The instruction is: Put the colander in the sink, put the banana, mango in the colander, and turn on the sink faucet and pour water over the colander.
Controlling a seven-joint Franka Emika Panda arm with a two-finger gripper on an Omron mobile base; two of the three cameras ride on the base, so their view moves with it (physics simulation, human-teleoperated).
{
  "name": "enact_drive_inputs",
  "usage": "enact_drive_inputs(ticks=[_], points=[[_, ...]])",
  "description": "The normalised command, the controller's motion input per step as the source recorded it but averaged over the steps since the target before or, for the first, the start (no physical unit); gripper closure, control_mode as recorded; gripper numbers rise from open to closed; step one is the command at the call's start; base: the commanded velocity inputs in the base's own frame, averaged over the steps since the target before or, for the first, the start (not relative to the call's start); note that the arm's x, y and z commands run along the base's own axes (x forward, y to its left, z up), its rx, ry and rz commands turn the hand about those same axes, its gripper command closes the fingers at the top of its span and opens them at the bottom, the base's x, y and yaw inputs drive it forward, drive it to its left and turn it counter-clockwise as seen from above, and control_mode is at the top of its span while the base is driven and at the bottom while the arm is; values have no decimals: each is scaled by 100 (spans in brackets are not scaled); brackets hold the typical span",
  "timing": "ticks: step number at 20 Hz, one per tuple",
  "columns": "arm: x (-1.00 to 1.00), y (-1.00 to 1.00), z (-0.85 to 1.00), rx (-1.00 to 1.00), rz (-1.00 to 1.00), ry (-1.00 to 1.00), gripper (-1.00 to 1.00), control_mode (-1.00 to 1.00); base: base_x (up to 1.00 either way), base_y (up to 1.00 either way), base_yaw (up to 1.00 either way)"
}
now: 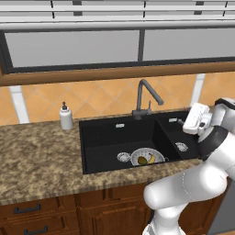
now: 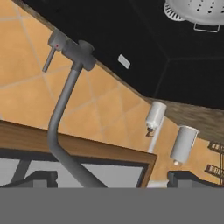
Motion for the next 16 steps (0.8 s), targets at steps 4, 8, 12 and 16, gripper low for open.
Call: enact_drive_inputs(ticks=[4, 8, 12, 16], points=[[22, 20, -7, -1, -8, 0, -100, -100, 0, 0, 0], [7, 6, 0, 0, -5, -2, -100, -100, 0, 0, 0], [1, 0, 0, 1, -3, -4, -100, -100, 0, 0, 0], [18, 0, 0, 7, -5, -1, -100, -100, 0, 0, 0]])
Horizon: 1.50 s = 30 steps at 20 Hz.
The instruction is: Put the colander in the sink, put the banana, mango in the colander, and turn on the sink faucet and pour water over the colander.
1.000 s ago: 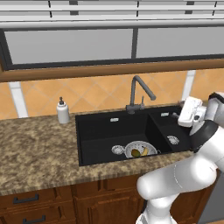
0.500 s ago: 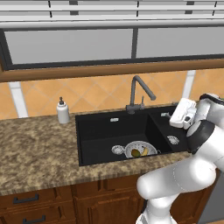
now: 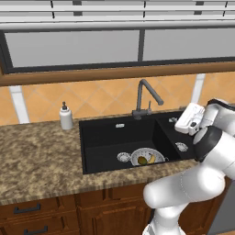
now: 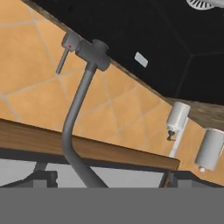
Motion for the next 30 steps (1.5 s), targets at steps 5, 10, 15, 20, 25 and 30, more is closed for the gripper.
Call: enact_drive_inputs(ticks=[5, 10, 15, 20, 25, 30], points=[[32, 1, 0, 3, -4, 0, -100, -100, 0, 0, 0], [30, 13, -10, 2, -5, -1, -100, -100, 0, 0, 0], [20, 20, -20, 6, -2, -2, -100, -100, 0, 0, 0], [30, 20, -3, 2, 0, 0, -100, -100, 0, 0, 0], [29, 14, 0, 0, 0, 0, -100, -100, 0, 0, 0], [23, 4, 0, 2, 0, 0, -100, -100, 0, 0, 0]])
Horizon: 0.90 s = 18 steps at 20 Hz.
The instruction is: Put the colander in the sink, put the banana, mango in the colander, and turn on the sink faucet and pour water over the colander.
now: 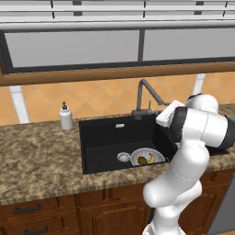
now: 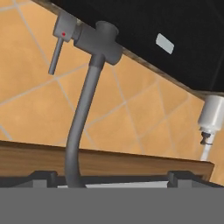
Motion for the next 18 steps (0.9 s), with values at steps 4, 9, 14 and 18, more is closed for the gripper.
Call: enact_drive_inputs(ticks=[4, 9, 14, 18], points=[[15, -1, 0, 7, 0, -3, -100, -100, 0, 0, 0], [19, -1, 0, 7, 0, -3, -100, -100, 0, 0, 0], [27, 0, -14, 1, 0, 0, -100, -100, 0, 0, 0], [13, 0, -16, 0, 0, 0, -100, -100, 0, 0, 0]])
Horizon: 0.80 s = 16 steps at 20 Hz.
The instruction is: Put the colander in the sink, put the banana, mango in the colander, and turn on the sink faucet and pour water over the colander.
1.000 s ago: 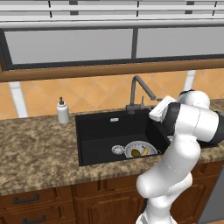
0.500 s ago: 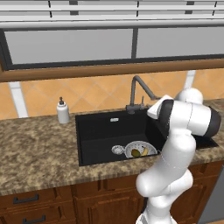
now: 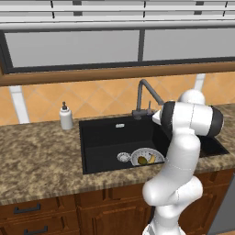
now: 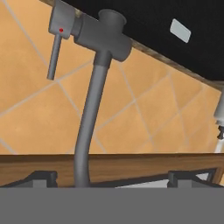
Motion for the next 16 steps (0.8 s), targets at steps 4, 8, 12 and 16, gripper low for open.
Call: enact_drive_inputs(ticks=[4, 8, 12, 16], points=[[20, -1, -3, 0, 0, 0, -100, -100, 0, 0, 0], [21, -10, 0, 2, -1, 0, -100, -100, 0, 0, 0], [14, -21, -4, 4, -1, 0, -100, -100, 0, 0, 0], [8, -19, -21, 2, 0, 0, -100, -100, 0, 0, 0]])
